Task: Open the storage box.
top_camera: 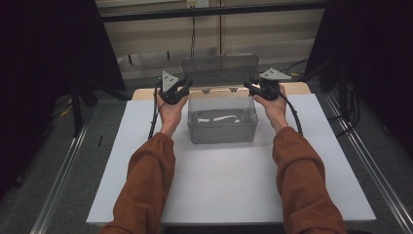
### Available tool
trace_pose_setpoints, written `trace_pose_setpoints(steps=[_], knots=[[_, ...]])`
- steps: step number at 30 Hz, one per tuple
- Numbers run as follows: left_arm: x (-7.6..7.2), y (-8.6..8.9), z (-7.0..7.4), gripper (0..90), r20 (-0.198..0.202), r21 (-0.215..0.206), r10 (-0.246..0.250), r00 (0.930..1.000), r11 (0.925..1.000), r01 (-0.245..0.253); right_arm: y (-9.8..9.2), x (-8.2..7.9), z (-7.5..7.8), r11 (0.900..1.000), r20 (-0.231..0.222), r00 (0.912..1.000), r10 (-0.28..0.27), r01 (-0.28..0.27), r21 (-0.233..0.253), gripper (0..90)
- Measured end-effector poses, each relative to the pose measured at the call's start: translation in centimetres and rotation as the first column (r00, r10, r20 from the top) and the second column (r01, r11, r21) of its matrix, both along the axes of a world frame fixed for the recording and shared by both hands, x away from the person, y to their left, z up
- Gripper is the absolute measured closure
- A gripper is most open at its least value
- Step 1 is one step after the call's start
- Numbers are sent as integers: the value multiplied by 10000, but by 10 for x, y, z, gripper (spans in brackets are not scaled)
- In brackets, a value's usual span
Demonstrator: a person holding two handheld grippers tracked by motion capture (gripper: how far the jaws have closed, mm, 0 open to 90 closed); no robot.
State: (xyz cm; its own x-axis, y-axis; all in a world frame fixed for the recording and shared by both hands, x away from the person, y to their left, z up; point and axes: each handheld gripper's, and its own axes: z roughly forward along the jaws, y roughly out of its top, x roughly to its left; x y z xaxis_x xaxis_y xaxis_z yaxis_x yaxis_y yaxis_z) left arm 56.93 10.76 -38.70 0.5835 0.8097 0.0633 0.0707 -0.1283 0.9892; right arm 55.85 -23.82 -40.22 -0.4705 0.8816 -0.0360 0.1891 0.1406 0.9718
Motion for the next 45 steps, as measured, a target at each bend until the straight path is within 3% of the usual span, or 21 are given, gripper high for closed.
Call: trace_pose_setpoints(steps=[3,6,11,16,18,20,21,32,33,35,38,45], knots=[[4,1,-8,704,-338,176,54,9994,9998,-48,-2,1,0,10000,-22,10000,30,-30,50,678],[6,-1,-11,707,-610,8,54,9981,10000,-53,-4,2,0,9997,-63,10000,77,-75,245,696],[11,-1,-9,708,-931,-160,-30,9957,9999,15,-6,3,0,9996,-94,9999,114,-112,244,708],[15,0,-12,701,-1180,-72,-137,9929,9999,129,-7,5,-1,9992,-160,9998,70,-63,395,724],[16,-3,-14,687,-1368,-435,-135,9905,9990,76,-7,5,0,9990,-189,9998,92,-84,438,735],[16,-2,-14,686,-1375,-275,44,9905,9996,-83,-8,5,-1,9988,-145,9998,139,-132,464,738],[17,-2,-14,686,-1474,-395,-114,9890,9992,56,-8,5,0,9989,-160,9998,152,-144,453,741],[26,-1,-14,679,-1780,-178,-297,9836,9995,270,-10,7,1,9985,-397,9992,98,-77,535,763],[26,-2,-15,683,-1843,-421,-373,9822,9987,300,-10,7,2,9985,-437,9990,109,-85,544,765],[28,-3,-15,681,-1893,-218,-332,9814,9993,297,-10,8,2,9986,-472,9988,117,-92,529,769],[29,-3,-15,697,-2044,-397,-372,9782,9988,296,-10,9,2,9974,-618,9981,20,25,725,774],[33,-3,-14,703,-2138,-7,-264,9765,9996,269,-9,10,5,9952,-994,9950,-130,225,952,787]])
